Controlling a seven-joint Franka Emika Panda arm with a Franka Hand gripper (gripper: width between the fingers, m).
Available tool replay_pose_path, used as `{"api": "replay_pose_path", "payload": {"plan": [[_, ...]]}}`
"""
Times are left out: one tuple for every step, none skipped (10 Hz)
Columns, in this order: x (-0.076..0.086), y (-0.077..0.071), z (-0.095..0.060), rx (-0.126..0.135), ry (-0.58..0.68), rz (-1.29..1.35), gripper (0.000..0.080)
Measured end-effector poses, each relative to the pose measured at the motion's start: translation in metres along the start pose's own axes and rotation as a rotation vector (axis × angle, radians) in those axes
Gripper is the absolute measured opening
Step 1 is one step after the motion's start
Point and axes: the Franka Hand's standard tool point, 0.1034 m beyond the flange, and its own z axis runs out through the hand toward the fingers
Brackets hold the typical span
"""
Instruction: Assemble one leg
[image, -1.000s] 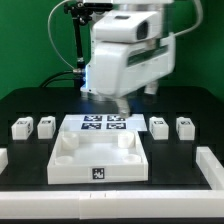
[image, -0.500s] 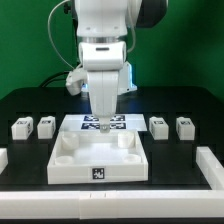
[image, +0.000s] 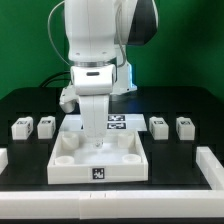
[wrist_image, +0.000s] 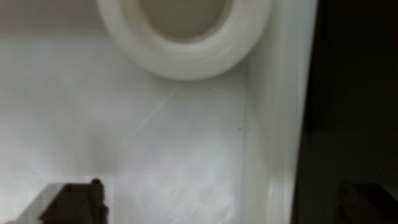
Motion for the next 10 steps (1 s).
{"api": "replay_pose_path", "payload": {"plan": [[-0.0007,-0.0002,0.0001,0.0,0.0,0.002,0.065],[-0.0017,-0.0003,0.0001,0.0,0.0,0.01,0.065],[-0.0016,-0.0003,0.0001,0.0,0.0,0.01,0.0534],[-0.0017,-0.0003,0.0001,0.0,0.0,0.01,0.0397],[-0.0017,-0.0003,0.0002,0.001,0.0,0.01,0.0397],[-0.0017,-0.0004,0.0002,0.001,0.0,0.01,0.018],[-0.0018,-0.0002,0.0001,0.0,-0.001,0.01,0.0061],[-0.0018,0.0001,-0.0002,-0.001,-0.001,0.01,0.0055],[-0.0018,0.0001,-0.0002,-0.001,-0.001,0.01,0.0055],[-0.0018,0.0002,-0.0002,-0.001,-0.001,0.01,0.0055]]}}
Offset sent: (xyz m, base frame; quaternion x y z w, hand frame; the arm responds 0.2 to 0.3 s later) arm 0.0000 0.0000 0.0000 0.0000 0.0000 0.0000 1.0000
